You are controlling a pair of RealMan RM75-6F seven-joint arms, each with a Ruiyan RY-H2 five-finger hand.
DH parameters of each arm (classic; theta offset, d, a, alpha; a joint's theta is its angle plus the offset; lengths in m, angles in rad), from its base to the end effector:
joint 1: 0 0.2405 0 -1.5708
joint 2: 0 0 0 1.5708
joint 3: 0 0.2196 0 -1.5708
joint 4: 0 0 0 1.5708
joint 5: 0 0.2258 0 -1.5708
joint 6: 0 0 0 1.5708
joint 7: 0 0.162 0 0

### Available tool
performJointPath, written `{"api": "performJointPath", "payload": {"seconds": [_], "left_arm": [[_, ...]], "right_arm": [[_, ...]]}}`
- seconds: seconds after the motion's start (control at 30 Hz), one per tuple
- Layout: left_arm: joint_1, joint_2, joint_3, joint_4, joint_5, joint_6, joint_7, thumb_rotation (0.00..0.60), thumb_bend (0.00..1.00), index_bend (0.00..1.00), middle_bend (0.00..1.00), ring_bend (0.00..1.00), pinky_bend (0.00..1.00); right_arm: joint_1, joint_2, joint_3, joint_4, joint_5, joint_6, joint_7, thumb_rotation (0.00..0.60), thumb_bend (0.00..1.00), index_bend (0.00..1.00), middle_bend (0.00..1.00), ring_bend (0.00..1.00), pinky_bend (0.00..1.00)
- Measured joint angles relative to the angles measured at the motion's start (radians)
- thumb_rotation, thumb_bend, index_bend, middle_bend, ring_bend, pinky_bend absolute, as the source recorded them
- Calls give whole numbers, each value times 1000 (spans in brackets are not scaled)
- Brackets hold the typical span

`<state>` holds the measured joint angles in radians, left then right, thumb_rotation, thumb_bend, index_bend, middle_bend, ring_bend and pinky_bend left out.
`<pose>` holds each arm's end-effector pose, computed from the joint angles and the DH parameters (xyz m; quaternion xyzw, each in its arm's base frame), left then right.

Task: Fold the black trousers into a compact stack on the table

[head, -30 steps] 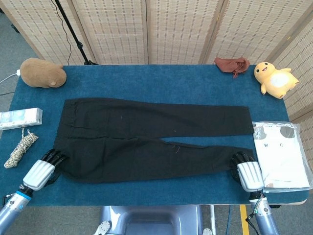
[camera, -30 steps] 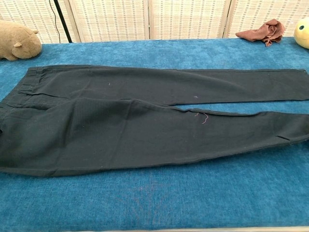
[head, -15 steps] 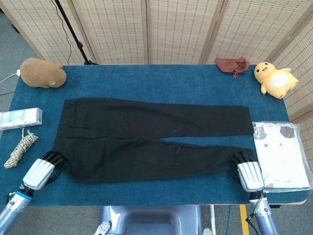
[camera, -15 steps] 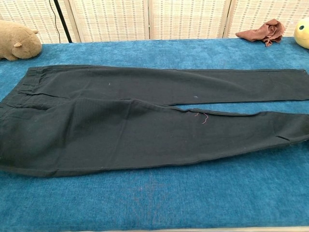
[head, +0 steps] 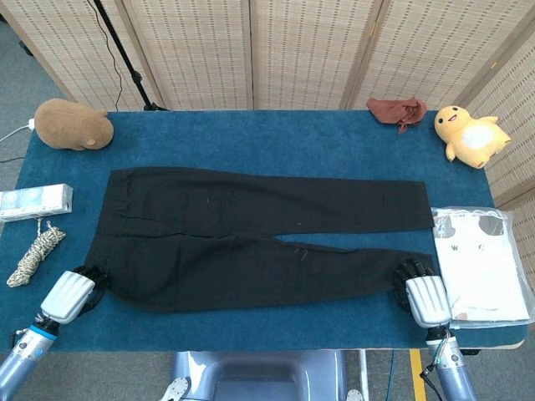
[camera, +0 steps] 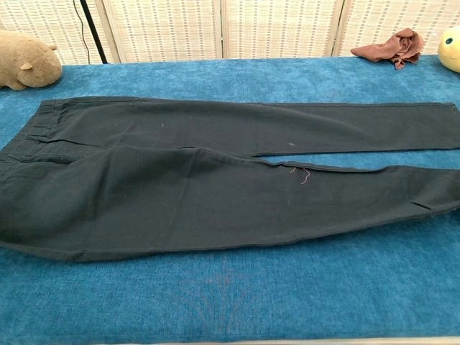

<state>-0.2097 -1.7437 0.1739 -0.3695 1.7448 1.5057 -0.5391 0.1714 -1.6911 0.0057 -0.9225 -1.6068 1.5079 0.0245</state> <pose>-0.3625 0.2177 0.0313 -0.7538 -0.3239 -0.3604 0.4438 -0.2994 -0.2169 0.0083 0.6582 -0.3164 0.3959 0.5567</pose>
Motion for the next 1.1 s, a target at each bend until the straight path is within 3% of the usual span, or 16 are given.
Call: {"api": "performJointPath", "payload": {"seconds": [0.3, 0.6, 0.9, 1.1], "left_arm": [[-8, 9, -20, -23, -24, -1, -38, 600, 549, 609, 592, 411, 530], [-41, 68, -78, -113, -74, 1, -111, 600, 543, 615, 598, 413, 530], [-103, 193, -141, -366, -124, -44, -106, 600, 539, 616, 598, 414, 530], [-173, 324, -200, -610, -204, -202, -42, 600, 535, 616, 598, 417, 530]], "right_arm": [[2, 6, 6, -14, 0, 7, 11, 600, 541, 598, 418, 282, 476], [47, 31, 60, -59, 23, -16, 25, 600, 540, 607, 424, 288, 476], [134, 73, 133, -106, 61, -98, 17, 600, 541, 617, 430, 290, 476], [222, 86, 198, -99, 121, -208, -8, 600, 541, 618, 431, 290, 476]]}}
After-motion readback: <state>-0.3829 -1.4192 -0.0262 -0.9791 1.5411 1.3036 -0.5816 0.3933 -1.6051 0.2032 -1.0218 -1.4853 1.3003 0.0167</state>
